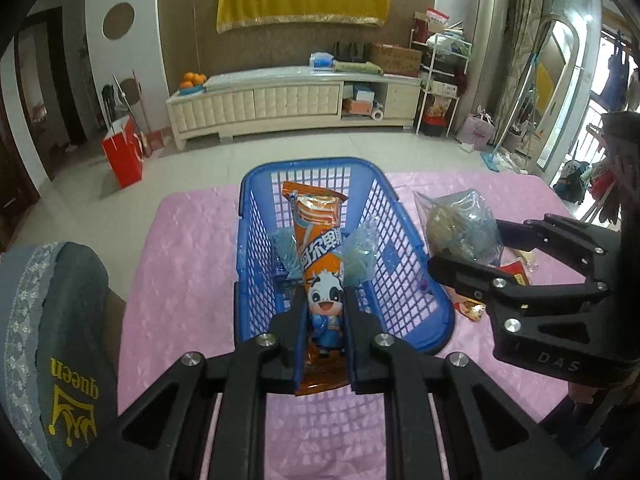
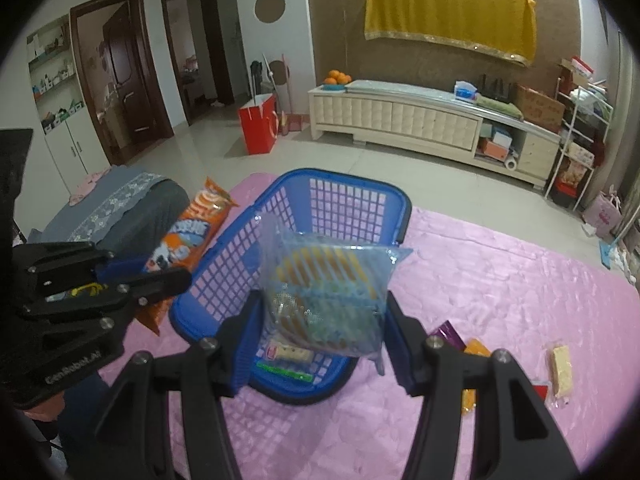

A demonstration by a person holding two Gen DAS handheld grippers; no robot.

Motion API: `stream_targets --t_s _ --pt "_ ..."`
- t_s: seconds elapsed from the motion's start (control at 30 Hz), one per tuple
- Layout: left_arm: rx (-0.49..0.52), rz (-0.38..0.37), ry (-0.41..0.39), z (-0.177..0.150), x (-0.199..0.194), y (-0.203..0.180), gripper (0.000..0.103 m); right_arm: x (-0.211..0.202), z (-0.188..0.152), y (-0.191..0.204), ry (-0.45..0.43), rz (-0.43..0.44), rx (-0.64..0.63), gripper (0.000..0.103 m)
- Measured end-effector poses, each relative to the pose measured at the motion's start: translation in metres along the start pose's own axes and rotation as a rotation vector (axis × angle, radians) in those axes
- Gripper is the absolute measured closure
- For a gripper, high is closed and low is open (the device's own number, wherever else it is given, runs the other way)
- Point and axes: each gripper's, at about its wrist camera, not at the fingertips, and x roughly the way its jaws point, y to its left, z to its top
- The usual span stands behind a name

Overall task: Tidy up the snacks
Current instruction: 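Carry both held snacks toward the blue basket, then lower the orange snack stick into the basket and open the left tool, then lower the cookie bag into the basket and open the right tool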

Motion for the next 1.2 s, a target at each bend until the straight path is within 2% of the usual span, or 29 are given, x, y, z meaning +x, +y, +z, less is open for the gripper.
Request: stream_targets --t_s 0.27,0.33,0.37,0.4,0.47,0.63,0.7,0.83,0.97,1.2 --pt "-0.04 0.0 0.04 -0.003 0.031 0.018 0.088 0.022 0.0 0.004 0.04 0.0 -0.018 0.042" --pt "-0.06 0.003 0.023 -0.005 0.033 0.022 0.077 0.024 -0.002 0.008 0.042 -0.026 -0.045 0.042" --pt "-0.067 0.006 0.012 -0.007 0.032 0.024 0.06 0.024 -0.003 0.011 0.041 -0.035 -0.064 0.042" --pt "-0.074 0.008 0.007 -0.008 0.031 0.026 0.052 0.024 -0.003 0.011 0.042 -0.036 -0.069 0.042" --pt "-0.072 -0.012 0.01 -0.009 0.027 0.029 0.052 0.023 -0.004 0.01 0.047 -0.025 -0.06 0.042" --pt "-0.07 -0.005 -0.008 -0.012 0.011 0.028 0.052 0.013 -0.003 0.005 0.04 -0.019 -0.028 0.042" --pt "-0.07 0.007 -0.016 -0.014 0.003 0.029 0.047 0.007 -0.001 0.006 0.032 -0.019 -0.027 0.042" --pt "-0.067 0.044 -0.026 -0.018 -0.006 0.03 0.045 0.004 -0.002 0.017 0.021 -0.051 -0.08 0.042" --pt "-0.088 0.049 -0.026 -0.025 -0.015 0.032 0.045 0.009 -0.002 0.022 0.04 -0.02 -0.081 0.042" --pt "-0.097 0.067 -0.027 -0.028 -0.018 0.036 0.045 0.019 0.003 0.033 0.046 -0.015 -0.12 0.042"
